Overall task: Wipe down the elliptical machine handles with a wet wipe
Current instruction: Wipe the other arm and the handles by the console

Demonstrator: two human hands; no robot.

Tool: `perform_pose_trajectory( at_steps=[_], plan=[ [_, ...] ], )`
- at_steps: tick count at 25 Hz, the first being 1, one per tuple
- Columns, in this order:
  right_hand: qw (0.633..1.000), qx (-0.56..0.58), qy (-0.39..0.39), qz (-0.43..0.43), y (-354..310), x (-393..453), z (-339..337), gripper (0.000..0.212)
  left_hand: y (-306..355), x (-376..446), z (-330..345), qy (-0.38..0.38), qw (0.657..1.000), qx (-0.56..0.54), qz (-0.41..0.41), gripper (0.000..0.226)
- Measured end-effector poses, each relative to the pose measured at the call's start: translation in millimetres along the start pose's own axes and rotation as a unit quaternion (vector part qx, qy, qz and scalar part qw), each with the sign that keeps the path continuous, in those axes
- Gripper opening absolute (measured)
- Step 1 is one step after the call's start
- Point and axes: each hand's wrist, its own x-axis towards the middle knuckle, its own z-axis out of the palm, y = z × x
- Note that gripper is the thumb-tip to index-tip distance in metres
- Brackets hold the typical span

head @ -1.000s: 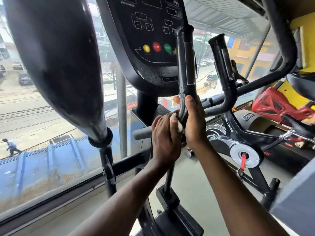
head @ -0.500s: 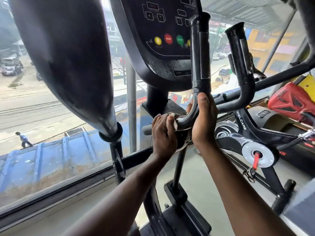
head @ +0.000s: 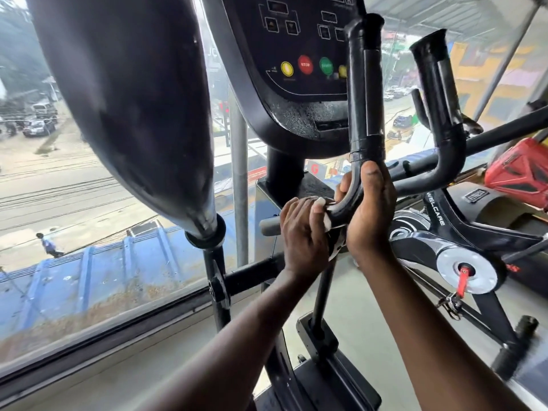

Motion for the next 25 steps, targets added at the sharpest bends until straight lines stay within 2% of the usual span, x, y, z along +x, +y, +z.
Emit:
perform_pose_trajectory(
  at_steps=[2, 4, 6, 7, 8, 12, 15, 17, 19, 20, 22, 23, 25],
  plan=[
    [1.000, -0.009, -0.003, 0.007, -0.7, -0.5, -0.7, 0.031, -34.2, -1.3, -8.6, 0.017, 0.999, 0.026, -0.039, 0.039],
    [1.000, -0.022, 0.003, 0.009, -2.4, -0.4, -0.3, 0.034, -66.4, -6.9, -23.6, 0.026, 0.988, 0.054, -0.144, 0.044],
    [1.000, -0.021, 0.004, 0.010, -2.5, -0.7, 0.2, 0.032, -87.9, -1.9, -37.8, 0.001, 0.959, 0.077, -0.274, 0.043],
    [1.000, -0.019, 0.003, 0.010, -2.3, -0.7, -0.2, 0.031, -88.7, 2.5, -39.7, -0.015, 0.947, 0.078, -0.311, 0.041],
    [1.000, -0.018, 0.001, 0.010, -1.8, -1.2, -0.3, 0.030, -80.0, 6.1, -38.4, -0.022, 0.948, 0.053, -0.313, 0.038],
    [1.000, -0.022, -0.001, 0.004, -0.5, -1.1, -1.5, 0.029, -18.9, -11.3, -7.4, -0.003, 0.992, -0.001, -0.125, 0.034],
    [1.000, -0.023, -0.005, 0.005, -1.4, -0.5, -1.3, 0.032, -40.8, -11.3, -5.6, 0.025, 0.998, -0.002, -0.066, 0.037],
    [1.000, -0.023, -0.009, 0.004, -0.3, -0.2, -3.0, 0.031, -63.8, -8.1, -14.2, 0.034, 0.994, 0.020, -0.099, 0.038],
    [1.000, -0.020, -0.009, 0.001, -0.6, -1.0, -2.8, 0.028, -89.2, -7.9, -25.7, 0.031, 0.982, 0.028, -0.186, 0.041],
    [1.000, -0.016, -0.008, 0.003, -0.8, -0.7, -2.1, 0.028, -100.5, -3.7, -32.1, 0.018, 0.967, 0.008, -0.255, 0.042],
    [1.000, -0.006, -0.005, 0.008, -1.3, -1.1, -1.0, 0.029, -112.4, 9.1, -38.7, 0.000, 0.914, -0.060, -0.401, 0.042],
    [1.000, -0.005, -0.006, 0.006, -1.5, -1.2, -0.5, 0.029, -111.1, 13.2, -38.3, 0.002, 0.902, -0.070, -0.426, 0.039],
    [1.000, -0.003, -0.010, -0.001, -1.4, -0.5, -0.6, 0.028, -92.2, 11.1, -32.4, 0.009, 0.926, -0.040, -0.374, 0.034]
  ],
)
